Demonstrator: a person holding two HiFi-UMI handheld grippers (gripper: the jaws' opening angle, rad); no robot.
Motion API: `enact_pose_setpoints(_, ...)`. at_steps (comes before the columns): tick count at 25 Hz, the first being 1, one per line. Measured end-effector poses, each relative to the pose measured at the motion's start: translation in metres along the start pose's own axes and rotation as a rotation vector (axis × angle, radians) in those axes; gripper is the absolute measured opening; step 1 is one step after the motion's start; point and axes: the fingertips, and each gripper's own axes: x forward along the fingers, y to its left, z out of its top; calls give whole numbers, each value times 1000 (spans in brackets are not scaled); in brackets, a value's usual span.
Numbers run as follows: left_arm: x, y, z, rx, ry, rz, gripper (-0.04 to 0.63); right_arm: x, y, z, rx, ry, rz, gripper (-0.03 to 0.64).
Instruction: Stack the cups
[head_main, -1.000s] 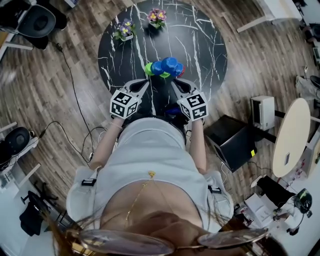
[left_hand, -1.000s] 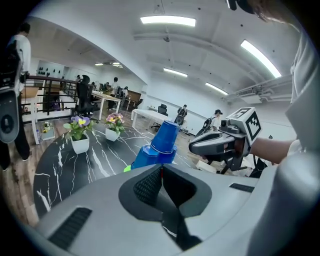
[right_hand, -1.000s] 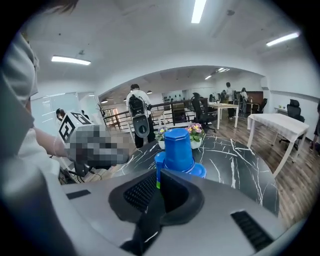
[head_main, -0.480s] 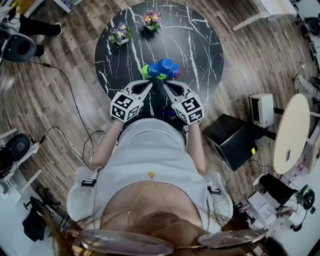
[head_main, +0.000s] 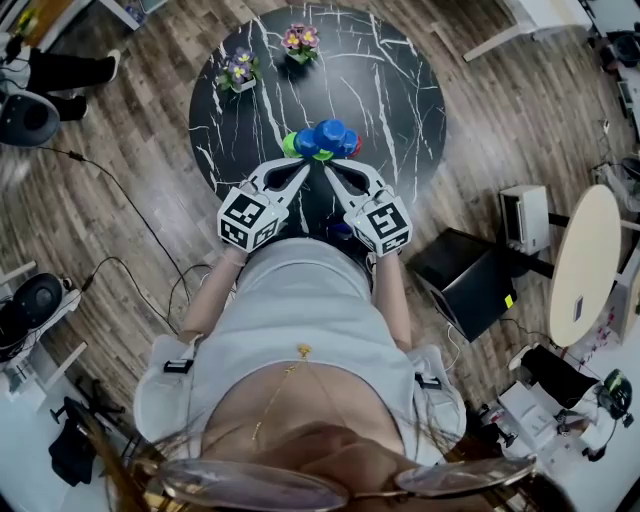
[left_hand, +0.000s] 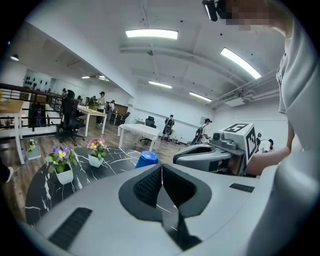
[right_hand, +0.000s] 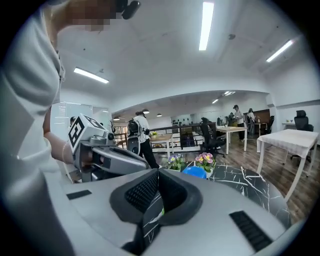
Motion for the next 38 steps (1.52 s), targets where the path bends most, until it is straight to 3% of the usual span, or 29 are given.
enact_pose_setpoints(11, -15, -12, 58, 85, -117, -14, 31, -9, 8, 57, -79, -141, -4, 20)
enact_pose_setpoints(20, -25, -22, 87, 128, -166, -27, 31, -17, 10, 84, -77, -170, -29, 19)
enact_pose_setpoints(31, -25, -25, 90, 201, -157, -8, 31, -19, 7, 86, -94, -167, -40, 18)
enact_pose_setpoints(38, -26, -26, 91, 202, -153, -6, 31, -20, 7, 84, -84, -158, -39, 17)
